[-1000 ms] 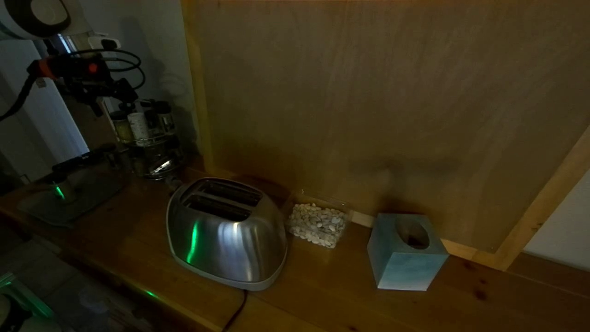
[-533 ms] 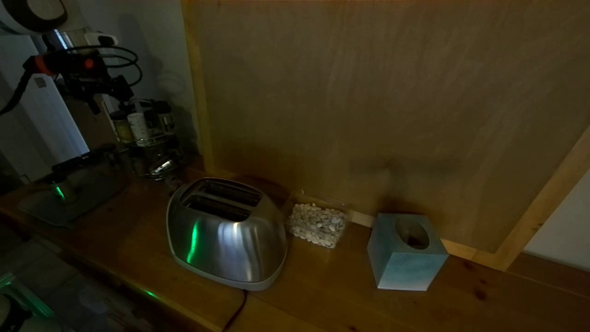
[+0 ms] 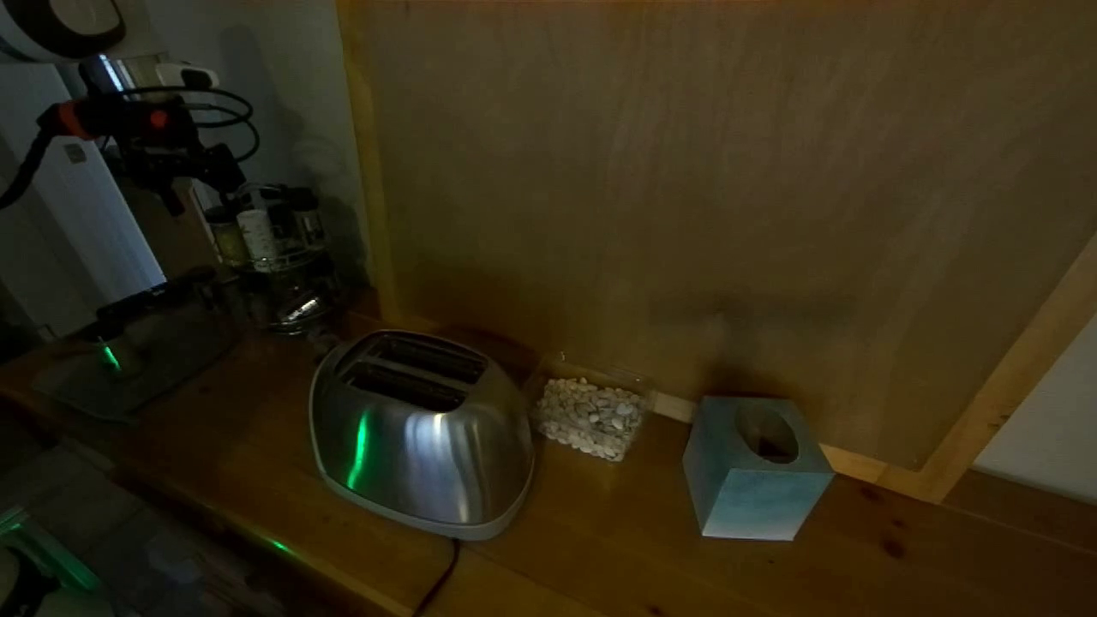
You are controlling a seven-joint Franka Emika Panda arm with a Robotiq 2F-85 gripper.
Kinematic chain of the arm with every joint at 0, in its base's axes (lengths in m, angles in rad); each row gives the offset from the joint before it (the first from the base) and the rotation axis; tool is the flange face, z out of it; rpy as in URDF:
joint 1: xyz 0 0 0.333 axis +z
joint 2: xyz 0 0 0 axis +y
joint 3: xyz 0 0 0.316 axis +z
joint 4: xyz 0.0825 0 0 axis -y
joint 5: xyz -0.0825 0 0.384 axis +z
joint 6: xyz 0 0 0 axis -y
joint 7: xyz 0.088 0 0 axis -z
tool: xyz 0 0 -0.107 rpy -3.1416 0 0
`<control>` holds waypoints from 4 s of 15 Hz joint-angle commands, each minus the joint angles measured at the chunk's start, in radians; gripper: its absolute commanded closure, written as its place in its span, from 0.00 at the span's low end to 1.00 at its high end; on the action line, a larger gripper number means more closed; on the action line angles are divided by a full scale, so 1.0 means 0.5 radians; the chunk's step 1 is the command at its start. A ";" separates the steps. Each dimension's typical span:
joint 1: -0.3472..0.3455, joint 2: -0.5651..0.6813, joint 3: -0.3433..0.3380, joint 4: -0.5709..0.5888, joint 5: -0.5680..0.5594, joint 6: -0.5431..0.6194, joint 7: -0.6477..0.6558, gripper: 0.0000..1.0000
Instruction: Pick up the spice bottle on the left of the the white bottle and put it on the right of the white bottle on the top shelf of the circular spice rack
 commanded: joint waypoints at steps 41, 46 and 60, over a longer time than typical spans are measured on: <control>-0.065 -0.028 0.012 0.314 -0.086 -0.188 0.053 0.76; -0.069 -0.051 0.008 0.386 -0.104 -0.302 0.040 0.76; -0.192 -0.084 -0.071 0.428 -0.222 -0.258 0.024 0.76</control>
